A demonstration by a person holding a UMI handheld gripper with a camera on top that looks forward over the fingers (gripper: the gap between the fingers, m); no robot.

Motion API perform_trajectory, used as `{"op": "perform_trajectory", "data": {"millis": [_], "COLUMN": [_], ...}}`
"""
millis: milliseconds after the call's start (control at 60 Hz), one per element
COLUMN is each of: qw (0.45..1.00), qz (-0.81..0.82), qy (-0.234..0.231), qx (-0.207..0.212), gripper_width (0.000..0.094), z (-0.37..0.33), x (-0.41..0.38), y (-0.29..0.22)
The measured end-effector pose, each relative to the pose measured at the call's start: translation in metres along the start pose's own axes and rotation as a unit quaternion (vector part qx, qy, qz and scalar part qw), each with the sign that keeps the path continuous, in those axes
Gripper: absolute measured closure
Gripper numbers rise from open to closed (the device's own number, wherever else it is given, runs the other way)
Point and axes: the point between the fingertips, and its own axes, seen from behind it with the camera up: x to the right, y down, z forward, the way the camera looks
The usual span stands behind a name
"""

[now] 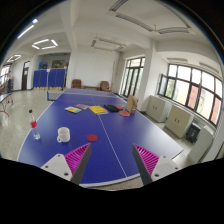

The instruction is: Pour water

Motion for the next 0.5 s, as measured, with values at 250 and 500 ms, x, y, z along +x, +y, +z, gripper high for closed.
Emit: {"op": "perform_trajectory", "data": {"millis": [250, 500], "qw": [0.999, 0.993], "qz": [-0.015, -0.035], "qy": [0.017, -0.036], "qx": [-0.041, -0.109], "gripper_width": [0.0087, 0.0086], "z": [0.026, 0.045], "x": [-0.039, -0.186], "y": [0.057, 0.159]}}
